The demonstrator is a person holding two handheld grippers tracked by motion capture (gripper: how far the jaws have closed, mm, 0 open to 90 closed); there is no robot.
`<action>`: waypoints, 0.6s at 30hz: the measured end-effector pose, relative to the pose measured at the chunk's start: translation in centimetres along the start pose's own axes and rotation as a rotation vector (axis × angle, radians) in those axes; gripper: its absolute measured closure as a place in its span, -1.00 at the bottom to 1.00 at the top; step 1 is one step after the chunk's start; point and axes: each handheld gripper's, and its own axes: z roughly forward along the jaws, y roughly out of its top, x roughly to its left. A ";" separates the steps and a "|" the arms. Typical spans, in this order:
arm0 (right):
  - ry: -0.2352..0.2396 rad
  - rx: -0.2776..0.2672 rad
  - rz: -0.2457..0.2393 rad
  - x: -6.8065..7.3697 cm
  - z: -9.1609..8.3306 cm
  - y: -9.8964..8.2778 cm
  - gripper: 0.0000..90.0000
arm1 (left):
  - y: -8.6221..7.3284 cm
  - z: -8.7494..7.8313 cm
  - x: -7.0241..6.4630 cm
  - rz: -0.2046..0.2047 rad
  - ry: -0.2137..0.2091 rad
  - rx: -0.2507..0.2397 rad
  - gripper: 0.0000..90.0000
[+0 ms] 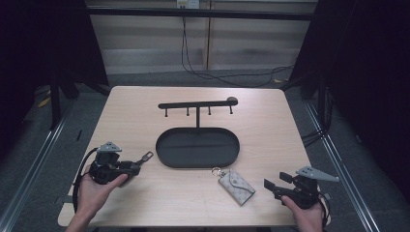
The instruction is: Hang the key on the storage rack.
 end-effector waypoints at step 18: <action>0.009 0.019 -0.006 0.0 0.3 0.0 -0.47 | 3.1 1.6 1.5 0.058 0.040 0.094 0.23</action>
